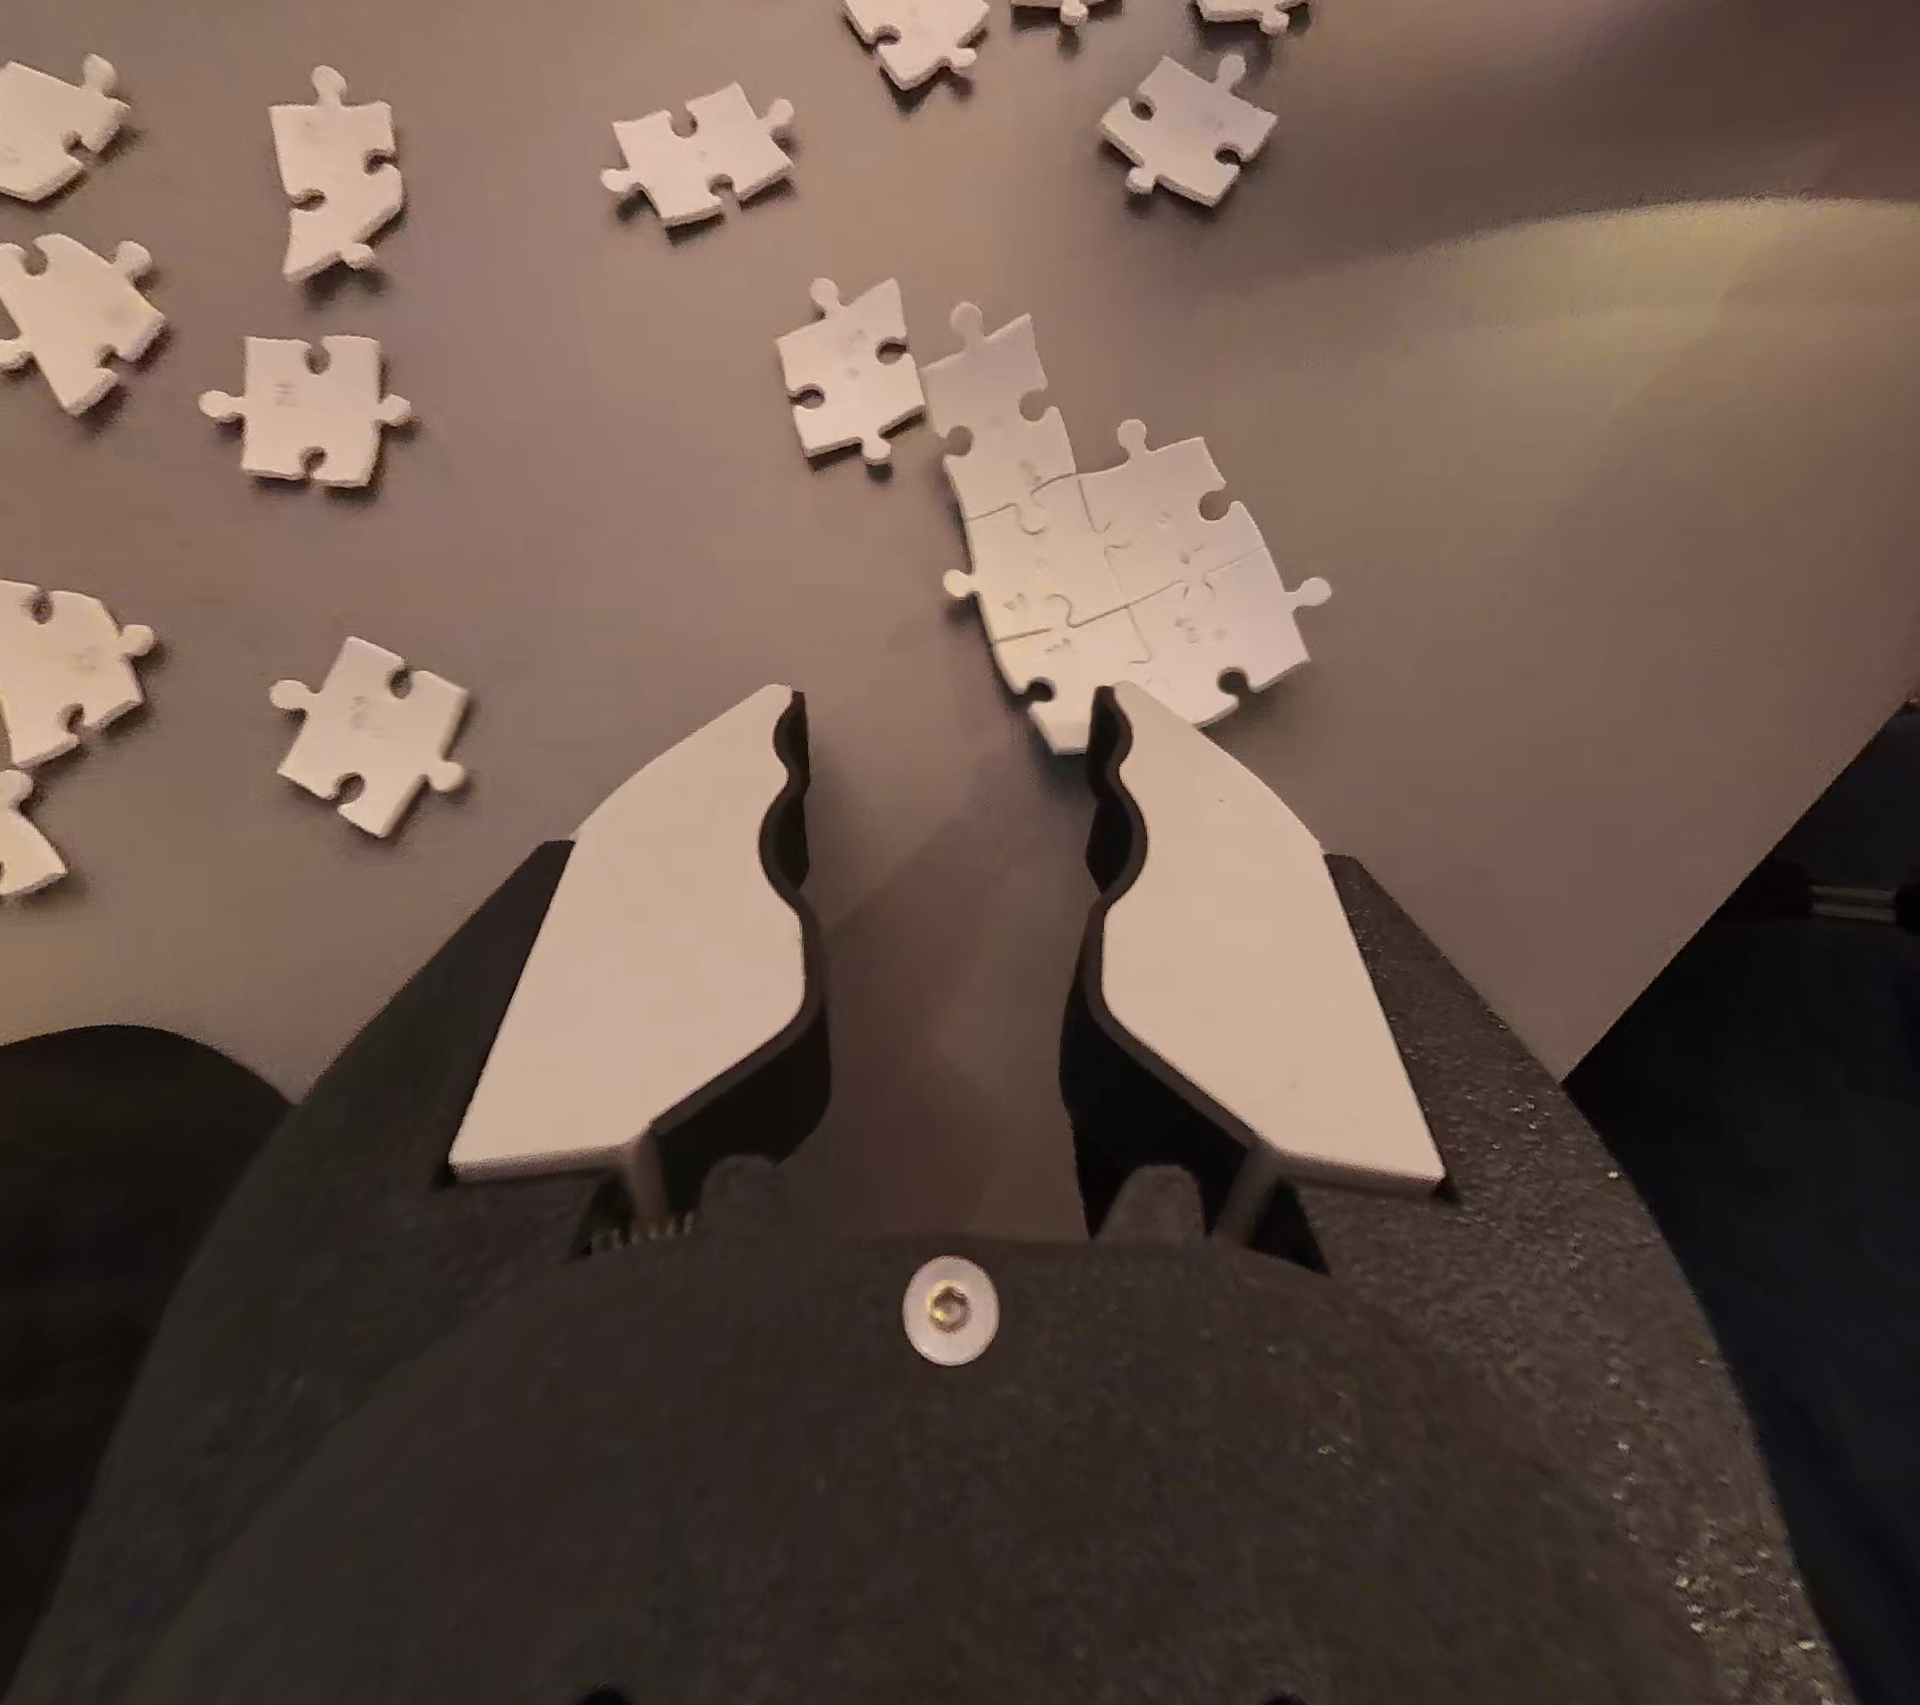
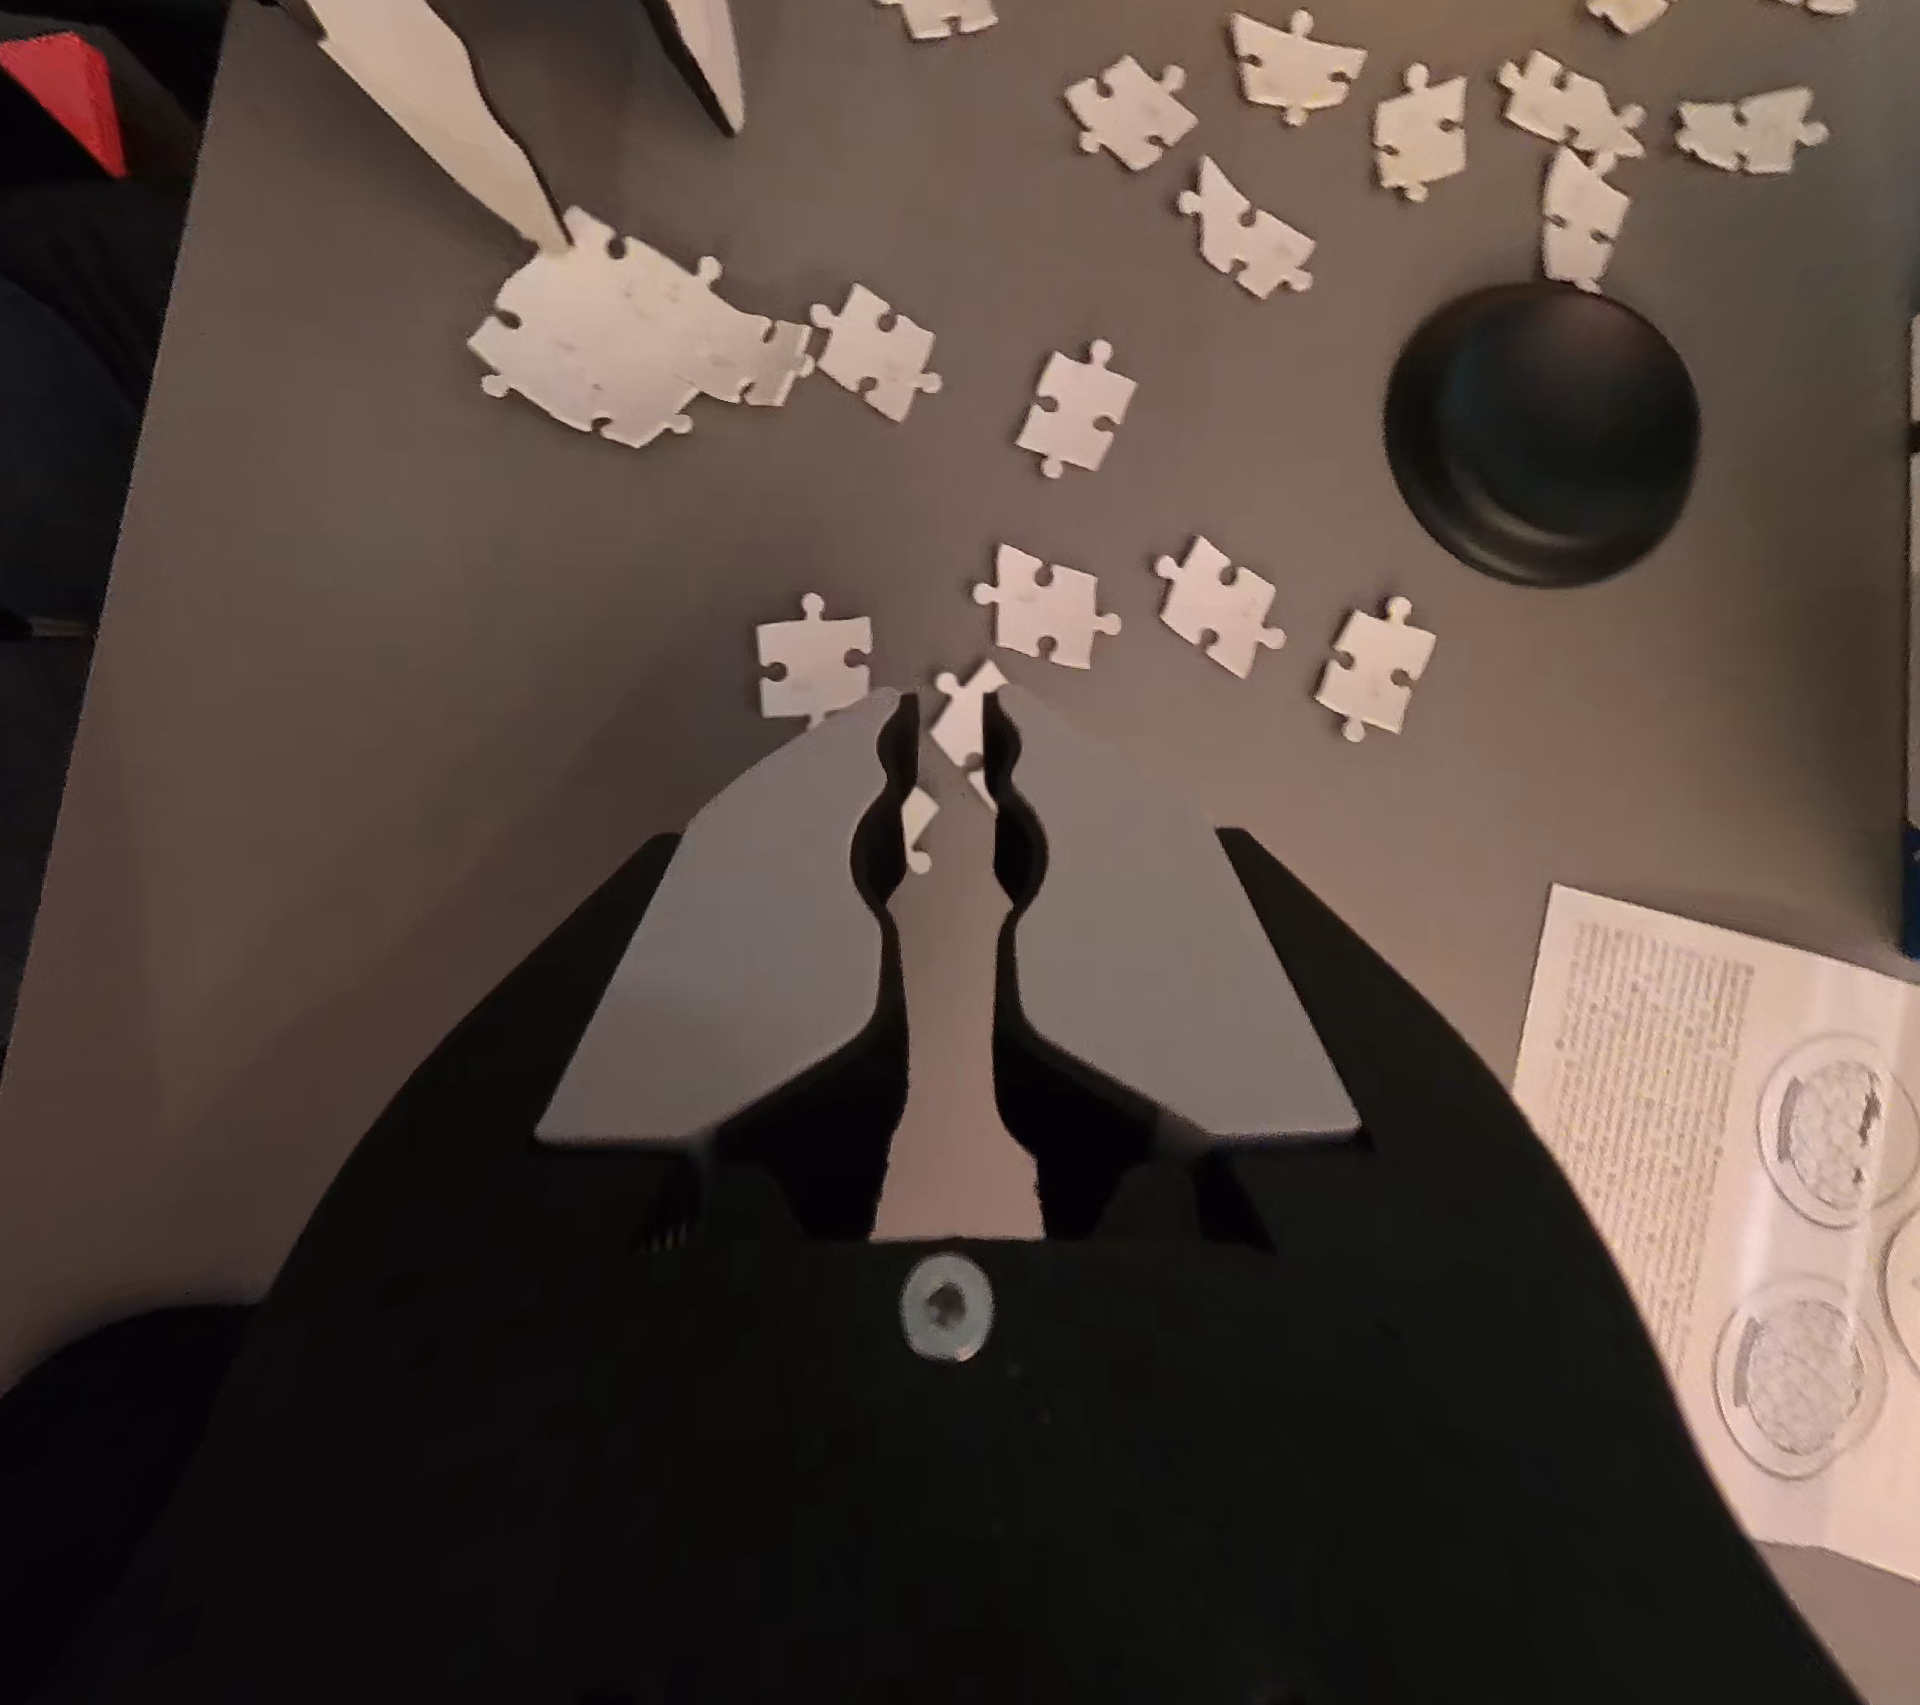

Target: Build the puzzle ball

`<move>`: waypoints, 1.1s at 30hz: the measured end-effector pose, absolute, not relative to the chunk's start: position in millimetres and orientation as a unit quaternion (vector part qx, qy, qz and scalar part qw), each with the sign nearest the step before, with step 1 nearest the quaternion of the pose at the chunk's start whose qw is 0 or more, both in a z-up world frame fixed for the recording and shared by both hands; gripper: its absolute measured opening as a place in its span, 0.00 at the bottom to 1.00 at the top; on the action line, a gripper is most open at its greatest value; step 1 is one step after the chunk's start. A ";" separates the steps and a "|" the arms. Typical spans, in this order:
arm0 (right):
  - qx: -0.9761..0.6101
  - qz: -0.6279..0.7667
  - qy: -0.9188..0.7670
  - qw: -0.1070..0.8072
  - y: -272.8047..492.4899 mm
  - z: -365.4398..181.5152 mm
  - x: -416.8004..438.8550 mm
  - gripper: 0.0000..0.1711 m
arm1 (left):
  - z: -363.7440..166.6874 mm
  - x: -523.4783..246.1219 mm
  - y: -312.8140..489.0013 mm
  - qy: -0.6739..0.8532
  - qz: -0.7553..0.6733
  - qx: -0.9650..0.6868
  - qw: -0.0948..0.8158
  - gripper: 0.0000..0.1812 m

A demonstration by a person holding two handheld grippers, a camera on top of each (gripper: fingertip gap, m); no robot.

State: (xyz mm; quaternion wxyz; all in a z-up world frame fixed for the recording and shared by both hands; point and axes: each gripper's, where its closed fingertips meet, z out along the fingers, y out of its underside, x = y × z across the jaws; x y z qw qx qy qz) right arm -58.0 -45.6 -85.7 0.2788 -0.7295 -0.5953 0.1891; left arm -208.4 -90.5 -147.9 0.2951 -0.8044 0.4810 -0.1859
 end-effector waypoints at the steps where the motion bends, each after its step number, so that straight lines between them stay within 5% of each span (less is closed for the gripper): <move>1: -0.726 0.187 -0.601 0.277 -48.9 -85.8 -60.9 0.07 | -148.5 -206.8 -93.0 0.480 -0.189 -0.805 0.294 0.28; 14: -0.728 0.181 -0.603 0.270 -51.3 -89.6 -60.6 0.07 | -153.7 -198.0 -120.1 0.478 -0.224 -0.805 0.270 0.28; 23: -0.730 0.176 -0.608 0.259 -52.4 -95.1 -60.3 0.08 | -122.9 -261.8 -43.5 0.437 -0.176 -0.826 0.309 0.28; 33: -0.713 0.201 -0.629 0.236 -69.9 -101.8 -75.1 0.08 | -123.6 -207.1 -92.9 0.491 -0.294 -0.774 0.272 0.25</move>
